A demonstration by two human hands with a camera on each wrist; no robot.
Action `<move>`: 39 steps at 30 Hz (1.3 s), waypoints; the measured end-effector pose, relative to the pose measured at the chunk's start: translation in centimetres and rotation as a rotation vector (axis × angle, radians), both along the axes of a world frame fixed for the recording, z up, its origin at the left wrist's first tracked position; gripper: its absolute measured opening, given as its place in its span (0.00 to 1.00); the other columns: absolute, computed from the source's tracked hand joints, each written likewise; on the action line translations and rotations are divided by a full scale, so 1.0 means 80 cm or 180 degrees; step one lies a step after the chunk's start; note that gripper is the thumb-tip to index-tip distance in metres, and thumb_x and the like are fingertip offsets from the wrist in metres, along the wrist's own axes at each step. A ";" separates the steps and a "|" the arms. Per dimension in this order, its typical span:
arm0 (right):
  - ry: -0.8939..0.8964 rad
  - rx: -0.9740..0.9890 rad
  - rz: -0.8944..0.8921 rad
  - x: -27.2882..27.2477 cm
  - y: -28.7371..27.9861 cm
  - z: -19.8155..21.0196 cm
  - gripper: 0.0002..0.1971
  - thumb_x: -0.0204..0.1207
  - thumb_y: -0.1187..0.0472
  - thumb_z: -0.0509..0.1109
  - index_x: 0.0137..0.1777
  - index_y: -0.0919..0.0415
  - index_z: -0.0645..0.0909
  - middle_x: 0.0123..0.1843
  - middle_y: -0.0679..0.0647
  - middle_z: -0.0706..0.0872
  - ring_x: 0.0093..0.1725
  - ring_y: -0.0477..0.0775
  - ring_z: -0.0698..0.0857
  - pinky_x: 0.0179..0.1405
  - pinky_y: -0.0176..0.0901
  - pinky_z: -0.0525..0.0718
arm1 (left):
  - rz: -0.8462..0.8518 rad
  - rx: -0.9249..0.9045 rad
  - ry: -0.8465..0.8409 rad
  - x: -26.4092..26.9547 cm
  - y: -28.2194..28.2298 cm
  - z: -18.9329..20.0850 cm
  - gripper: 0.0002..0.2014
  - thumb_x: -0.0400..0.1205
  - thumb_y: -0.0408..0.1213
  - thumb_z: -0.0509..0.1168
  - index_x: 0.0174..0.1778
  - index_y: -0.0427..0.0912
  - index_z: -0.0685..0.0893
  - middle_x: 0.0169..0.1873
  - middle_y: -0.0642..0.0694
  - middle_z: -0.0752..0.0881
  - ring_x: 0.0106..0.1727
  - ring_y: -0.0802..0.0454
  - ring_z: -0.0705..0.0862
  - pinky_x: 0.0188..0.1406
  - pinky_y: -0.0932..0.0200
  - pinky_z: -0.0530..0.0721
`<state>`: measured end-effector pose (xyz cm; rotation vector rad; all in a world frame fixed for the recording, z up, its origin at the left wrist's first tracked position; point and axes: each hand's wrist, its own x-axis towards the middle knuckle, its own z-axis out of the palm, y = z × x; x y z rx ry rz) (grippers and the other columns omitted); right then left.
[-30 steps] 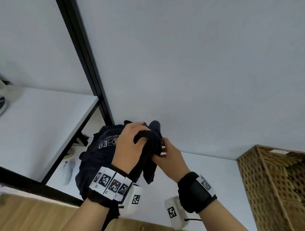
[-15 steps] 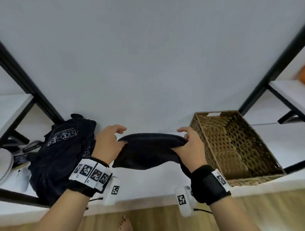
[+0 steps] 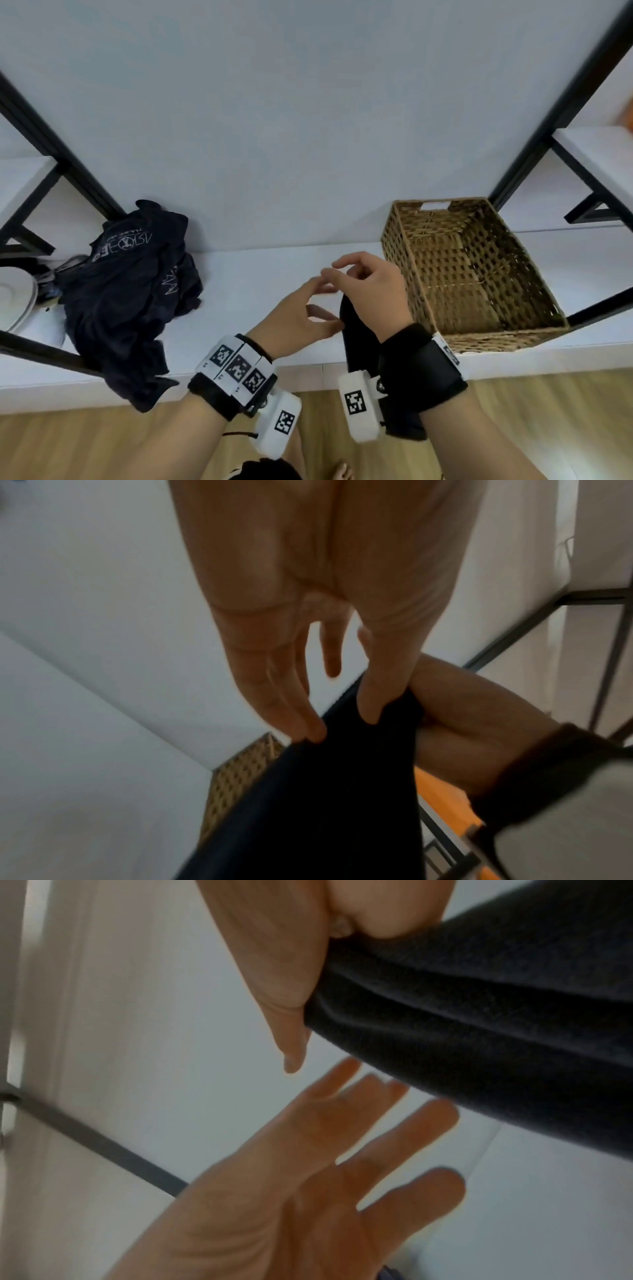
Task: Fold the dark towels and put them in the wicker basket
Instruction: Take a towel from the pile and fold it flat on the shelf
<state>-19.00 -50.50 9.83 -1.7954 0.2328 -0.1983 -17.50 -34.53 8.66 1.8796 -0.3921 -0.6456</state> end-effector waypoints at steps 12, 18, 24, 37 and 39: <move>0.0141 -0.0473 0.0822 0.022 -0.008 0.009 0.12 0.64 0.48 0.82 0.46 0.41 0.85 0.40 0.41 0.89 0.38 0.48 0.85 0.45 0.39 0.84 | 0.0569 0.0286 -0.1667 0.059 0.029 0.064 0.12 0.69 0.35 0.72 0.30 0.53 0.76 0.26 0.58 0.78 0.28 0.62 0.74 0.32 0.71 0.72; 0.0439 -0.1487 0.1231 0.035 -0.003 -0.023 0.07 0.79 0.54 0.70 0.39 0.48 0.85 0.27 0.35 0.83 0.28 0.34 0.79 0.28 0.24 0.71 | 0.1170 0.0139 -0.2066 0.074 0.074 0.082 0.16 0.74 0.23 0.68 0.26 0.45 0.73 0.36 0.44 0.83 0.42 0.54 0.84 0.43 0.59 0.80; 0.1105 -0.2317 0.1464 0.046 -0.003 -0.071 0.17 0.80 0.57 0.64 0.28 0.47 0.74 0.29 0.44 0.78 0.32 0.45 0.78 0.25 0.31 0.66 | 0.1827 0.0138 -0.2027 0.094 0.130 0.101 0.18 0.74 0.28 0.68 0.25 0.53 0.72 0.36 0.53 0.87 0.37 0.60 0.82 0.39 0.69 0.80; 0.0988 -0.0615 -0.0238 0.037 -0.019 -0.093 0.19 0.81 0.70 0.49 0.56 0.50 0.77 0.31 0.61 0.87 0.20 0.56 0.87 0.19 0.45 0.86 | 0.2085 0.2219 -0.2370 0.086 0.225 0.028 0.13 0.76 0.26 0.68 0.46 0.48 0.92 0.42 0.44 0.91 0.54 0.40 0.85 0.62 0.48 0.79; 0.1203 -0.0679 -0.0276 0.035 -0.022 -0.107 0.23 0.77 0.74 0.48 0.58 0.50 0.78 0.30 0.63 0.87 0.20 0.56 0.87 0.18 0.45 0.85 | 0.2090 0.2795 -0.2422 0.087 0.227 0.018 0.13 0.75 0.27 0.69 0.48 0.49 0.92 0.40 0.37 0.89 0.51 0.33 0.82 0.58 0.40 0.78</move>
